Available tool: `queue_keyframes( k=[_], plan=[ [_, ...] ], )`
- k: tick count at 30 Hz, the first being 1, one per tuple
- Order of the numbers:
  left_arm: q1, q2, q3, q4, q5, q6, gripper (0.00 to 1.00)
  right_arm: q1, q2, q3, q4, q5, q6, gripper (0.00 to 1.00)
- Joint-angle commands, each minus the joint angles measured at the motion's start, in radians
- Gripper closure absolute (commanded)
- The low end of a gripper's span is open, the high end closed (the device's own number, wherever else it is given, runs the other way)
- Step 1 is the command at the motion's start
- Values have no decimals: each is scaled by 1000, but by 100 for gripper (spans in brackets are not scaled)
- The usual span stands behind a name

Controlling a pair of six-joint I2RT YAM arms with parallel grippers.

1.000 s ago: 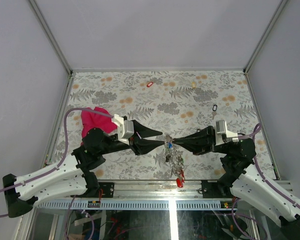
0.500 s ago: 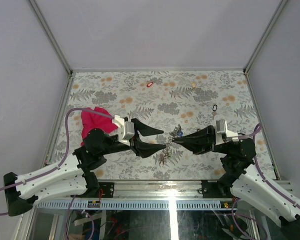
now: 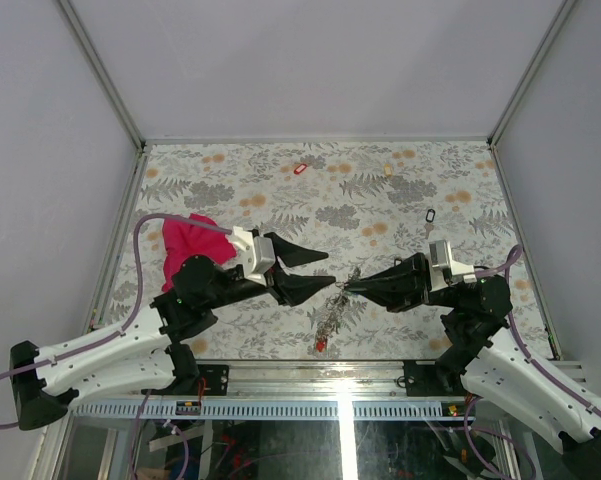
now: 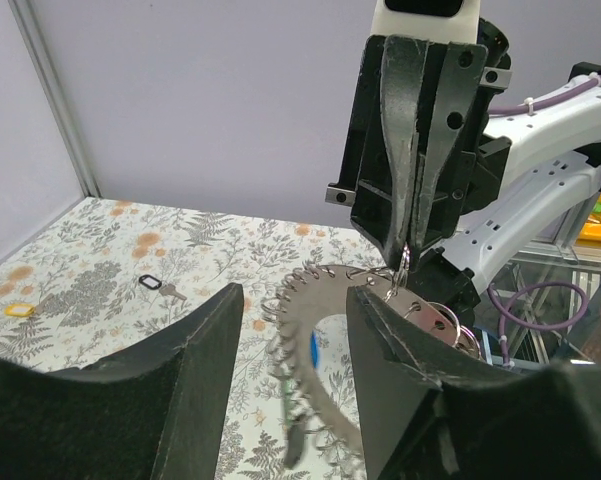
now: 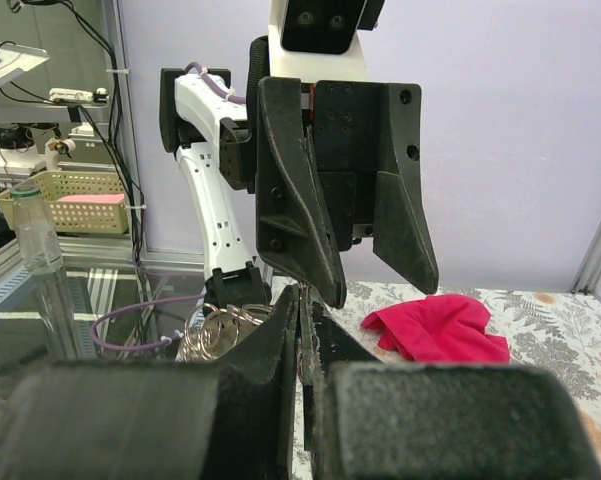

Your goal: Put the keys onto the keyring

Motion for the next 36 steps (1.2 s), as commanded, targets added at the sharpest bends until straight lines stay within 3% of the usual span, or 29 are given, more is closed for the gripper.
queue_keyframes(
  k=[1,36],
  plan=[
    [-5,11,40,61,8,27,54,5,-6,31,99,-3,20,100],
    [-7,-32,16,-4,83,72,48,5,-4,35,112,12,11,100]
  ],
)
